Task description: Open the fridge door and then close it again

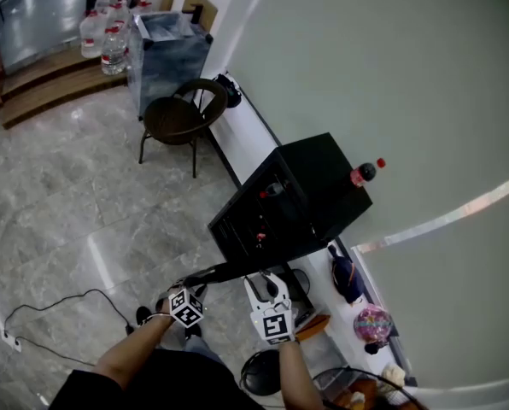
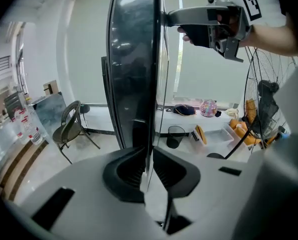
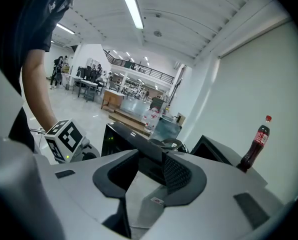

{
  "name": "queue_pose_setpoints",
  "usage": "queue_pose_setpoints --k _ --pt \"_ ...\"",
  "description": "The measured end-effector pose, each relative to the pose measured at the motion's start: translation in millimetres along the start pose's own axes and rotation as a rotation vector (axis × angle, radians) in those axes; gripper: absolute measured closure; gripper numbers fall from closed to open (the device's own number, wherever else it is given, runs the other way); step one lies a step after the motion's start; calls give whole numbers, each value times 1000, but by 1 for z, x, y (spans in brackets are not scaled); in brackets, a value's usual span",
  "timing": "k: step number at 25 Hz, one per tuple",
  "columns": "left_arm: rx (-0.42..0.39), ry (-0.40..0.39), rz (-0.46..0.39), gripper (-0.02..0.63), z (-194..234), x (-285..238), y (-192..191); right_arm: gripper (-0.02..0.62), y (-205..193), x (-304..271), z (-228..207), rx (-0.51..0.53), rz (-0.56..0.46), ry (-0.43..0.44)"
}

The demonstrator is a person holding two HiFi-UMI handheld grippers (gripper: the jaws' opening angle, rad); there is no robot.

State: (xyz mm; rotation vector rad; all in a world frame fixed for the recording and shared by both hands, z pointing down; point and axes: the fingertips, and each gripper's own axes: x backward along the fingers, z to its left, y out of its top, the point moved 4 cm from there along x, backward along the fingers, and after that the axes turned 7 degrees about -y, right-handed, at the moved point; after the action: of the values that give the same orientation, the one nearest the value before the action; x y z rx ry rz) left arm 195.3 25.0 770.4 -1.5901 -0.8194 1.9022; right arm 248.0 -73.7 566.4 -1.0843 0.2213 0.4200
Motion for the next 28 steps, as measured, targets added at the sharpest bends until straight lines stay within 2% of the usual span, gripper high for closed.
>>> queue_pose_setpoints --k 7,11,17,28 --pt "96 99 -14 555 -26 6 -5 446 1 17 2 56 -79 108" --pt "133 129 -8 555 -45 5 -8 446 1 30 4 84 -99 155" --pt "164 151 2 557 -71 2 -12 446 -11 46 4 162 -123 230" --pt "181 170 4 560 -97 1 -14 442 -23 63 4 165 -144 285"
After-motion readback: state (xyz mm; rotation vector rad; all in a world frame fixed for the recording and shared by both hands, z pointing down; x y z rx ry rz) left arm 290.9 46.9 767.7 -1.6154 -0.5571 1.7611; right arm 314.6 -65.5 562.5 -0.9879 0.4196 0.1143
